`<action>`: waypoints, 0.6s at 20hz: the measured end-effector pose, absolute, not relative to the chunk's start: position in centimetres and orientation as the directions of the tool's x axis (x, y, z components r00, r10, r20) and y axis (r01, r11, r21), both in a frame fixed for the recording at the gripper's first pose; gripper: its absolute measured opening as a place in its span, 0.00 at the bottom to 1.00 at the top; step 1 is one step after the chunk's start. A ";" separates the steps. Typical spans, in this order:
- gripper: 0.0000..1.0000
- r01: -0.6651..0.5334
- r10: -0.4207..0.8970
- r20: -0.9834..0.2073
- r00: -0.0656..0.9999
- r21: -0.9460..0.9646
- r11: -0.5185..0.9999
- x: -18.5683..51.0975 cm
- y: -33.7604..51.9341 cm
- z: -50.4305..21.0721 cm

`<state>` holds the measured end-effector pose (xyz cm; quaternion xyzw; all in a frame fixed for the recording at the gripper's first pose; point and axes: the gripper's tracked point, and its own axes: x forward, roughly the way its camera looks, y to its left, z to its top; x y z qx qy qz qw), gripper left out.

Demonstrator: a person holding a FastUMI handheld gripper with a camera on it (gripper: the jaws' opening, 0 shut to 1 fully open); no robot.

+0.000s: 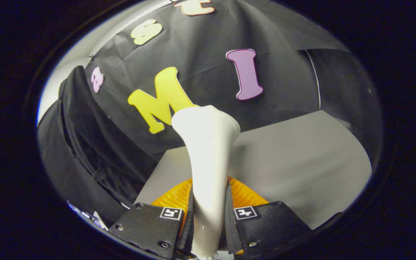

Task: Iron the clothes twice with a garment steamer, once on the left side and once on the right side.

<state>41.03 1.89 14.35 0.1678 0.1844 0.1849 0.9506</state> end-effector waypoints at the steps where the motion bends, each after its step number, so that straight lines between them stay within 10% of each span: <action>1: 0.39 -0.294 0.413 -0.281 0.866 0.382 0.876 40.2 2.3 14.6; 12: 0.39 -0.286 0.327 -0.121 0.937 0.267 0.920 29.4 9.2 23.0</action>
